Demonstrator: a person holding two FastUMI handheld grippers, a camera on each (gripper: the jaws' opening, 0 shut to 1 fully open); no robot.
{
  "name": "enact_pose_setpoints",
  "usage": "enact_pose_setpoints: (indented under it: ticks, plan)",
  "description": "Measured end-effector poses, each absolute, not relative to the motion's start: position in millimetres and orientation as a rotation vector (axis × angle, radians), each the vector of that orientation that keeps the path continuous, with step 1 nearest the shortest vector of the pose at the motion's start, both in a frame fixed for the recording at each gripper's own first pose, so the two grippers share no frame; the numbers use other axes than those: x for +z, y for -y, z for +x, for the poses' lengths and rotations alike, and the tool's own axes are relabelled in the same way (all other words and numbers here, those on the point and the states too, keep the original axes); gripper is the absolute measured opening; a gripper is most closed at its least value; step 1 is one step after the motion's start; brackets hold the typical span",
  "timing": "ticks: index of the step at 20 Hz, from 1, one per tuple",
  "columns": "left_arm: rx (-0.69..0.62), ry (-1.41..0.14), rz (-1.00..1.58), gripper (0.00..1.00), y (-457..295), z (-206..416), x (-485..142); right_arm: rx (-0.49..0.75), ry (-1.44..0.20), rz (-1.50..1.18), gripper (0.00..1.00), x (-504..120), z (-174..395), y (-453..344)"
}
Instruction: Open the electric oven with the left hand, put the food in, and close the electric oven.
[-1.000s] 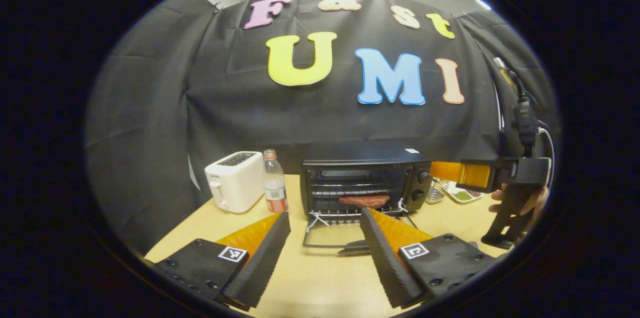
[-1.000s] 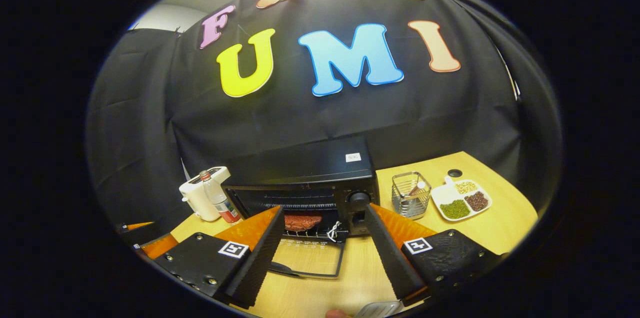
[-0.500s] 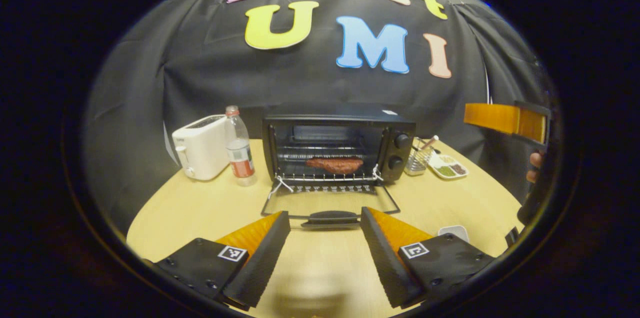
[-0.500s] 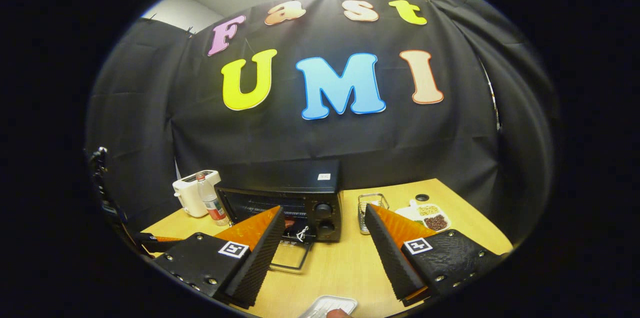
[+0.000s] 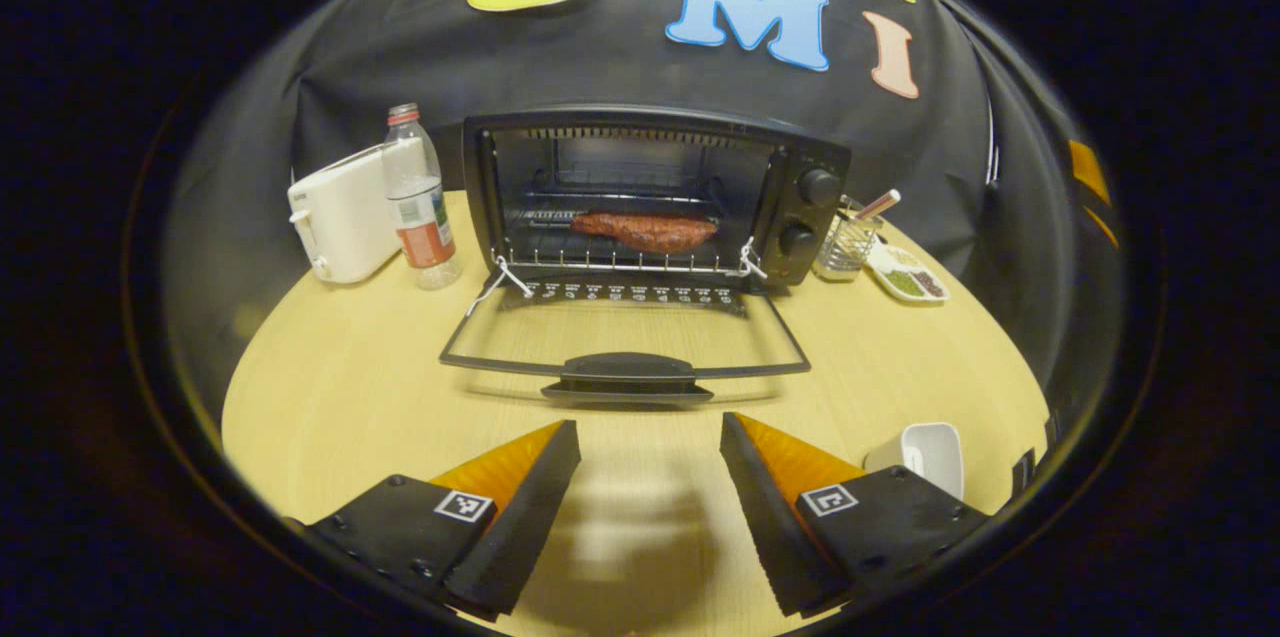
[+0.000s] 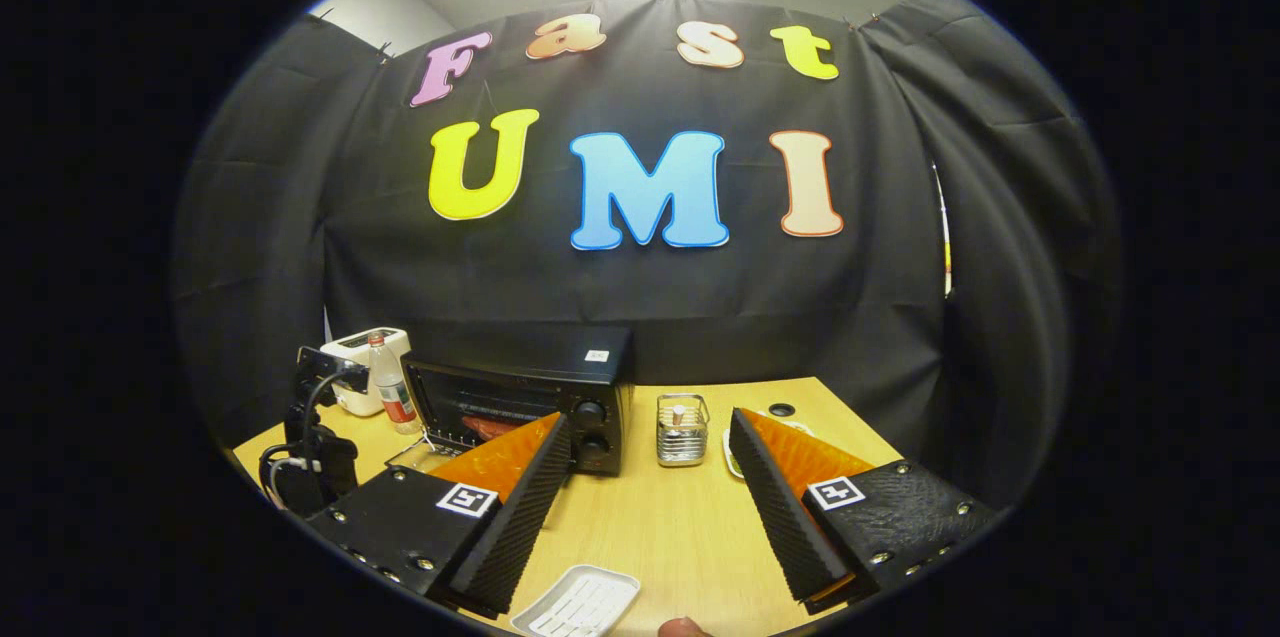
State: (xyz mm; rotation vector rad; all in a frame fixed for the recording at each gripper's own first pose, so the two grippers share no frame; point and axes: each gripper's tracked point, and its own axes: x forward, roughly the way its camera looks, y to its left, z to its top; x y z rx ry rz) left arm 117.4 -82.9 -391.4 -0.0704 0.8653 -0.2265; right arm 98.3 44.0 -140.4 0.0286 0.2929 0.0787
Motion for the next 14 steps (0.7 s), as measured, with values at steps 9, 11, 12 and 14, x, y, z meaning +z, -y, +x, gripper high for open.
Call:
enact_pose_setpoints:
  ticks: [9, 11, 12, 14]
  plan:
    - [-0.174, -0.966, -0.038, 0.96, 75, 134, -443, 0.042, -0.313, -0.029, 0.97, -141, 77, -32]
    - [-0.169, -0.95, -0.018, 0.97, 72, 141, -446, 0.045, -0.327, -0.023, 0.97, -142, 74, -34]
    - [-0.17, -0.946, -0.007, 0.96, 72, 143, -446, 0.047, -0.332, -0.017, 0.97, -142, 74, -35]
    - [-0.175, -0.938, 0.005, 0.96, 73, 144, -446, 0.045, -0.327, -0.017, 0.97, -142, 76, -35]
